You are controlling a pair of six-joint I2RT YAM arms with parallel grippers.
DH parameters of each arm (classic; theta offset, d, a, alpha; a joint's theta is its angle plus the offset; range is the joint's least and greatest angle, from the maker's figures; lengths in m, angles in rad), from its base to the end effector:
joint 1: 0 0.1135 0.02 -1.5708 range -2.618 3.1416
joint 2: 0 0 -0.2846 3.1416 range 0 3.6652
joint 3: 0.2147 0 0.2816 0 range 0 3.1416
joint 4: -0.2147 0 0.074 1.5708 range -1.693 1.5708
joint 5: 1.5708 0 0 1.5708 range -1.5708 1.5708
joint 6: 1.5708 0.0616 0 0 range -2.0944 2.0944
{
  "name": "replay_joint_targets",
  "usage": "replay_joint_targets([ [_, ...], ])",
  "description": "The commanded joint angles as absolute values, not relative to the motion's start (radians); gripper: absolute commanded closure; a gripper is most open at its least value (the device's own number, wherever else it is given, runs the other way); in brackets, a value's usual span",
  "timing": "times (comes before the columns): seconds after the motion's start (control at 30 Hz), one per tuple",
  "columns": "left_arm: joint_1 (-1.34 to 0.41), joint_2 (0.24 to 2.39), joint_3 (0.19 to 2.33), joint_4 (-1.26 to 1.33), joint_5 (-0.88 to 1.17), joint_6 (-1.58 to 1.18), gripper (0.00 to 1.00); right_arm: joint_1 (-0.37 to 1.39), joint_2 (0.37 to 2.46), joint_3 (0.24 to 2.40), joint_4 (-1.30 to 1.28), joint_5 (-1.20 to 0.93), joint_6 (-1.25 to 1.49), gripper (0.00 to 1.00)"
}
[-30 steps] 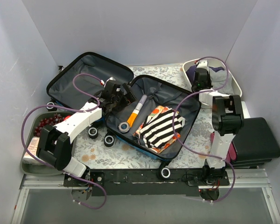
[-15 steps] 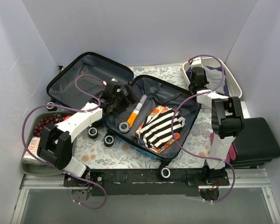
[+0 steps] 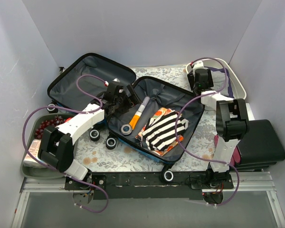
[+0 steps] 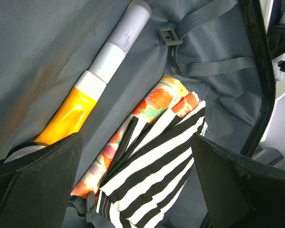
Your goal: Open, take out, and arrange the luggage
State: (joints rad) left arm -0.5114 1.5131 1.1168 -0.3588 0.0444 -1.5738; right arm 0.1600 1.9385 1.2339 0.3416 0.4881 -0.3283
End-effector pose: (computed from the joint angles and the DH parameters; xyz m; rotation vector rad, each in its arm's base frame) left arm 0.3294 -0.1880 0.2539 -1.2907 2.2459 -0.9956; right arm 0.4892 0.0497 0.2010 -0.1429 1.9275 -0.5831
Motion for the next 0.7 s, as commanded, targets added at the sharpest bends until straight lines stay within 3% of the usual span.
replay_joint_targets([
  [0.0,-0.505,1.509,1.183,-0.364,0.026,-1.548,0.02,0.167,1.842,1.263,0.307,0.373,-0.200,0.19],
  [0.17,-0.505,1.528,1.215,-0.367,0.031,-1.525,0.02,0.167,1.766,1.206,0.362,0.246,-0.106,0.12],
  [0.4,-0.505,1.559,1.272,-0.417,0.064,-1.503,0.02,0.196,1.678,1.195,0.296,-0.112,0.037,0.08],
  [0.57,-0.505,1.568,1.262,-0.480,0.176,-1.468,0.02,0.320,1.608,1.226,0.008,-0.036,0.028,0.08],
  [0.67,-0.505,1.568,1.255,-0.529,0.235,-1.405,0.02,0.354,1.569,1.264,-0.304,-0.035,0.029,0.10],
])
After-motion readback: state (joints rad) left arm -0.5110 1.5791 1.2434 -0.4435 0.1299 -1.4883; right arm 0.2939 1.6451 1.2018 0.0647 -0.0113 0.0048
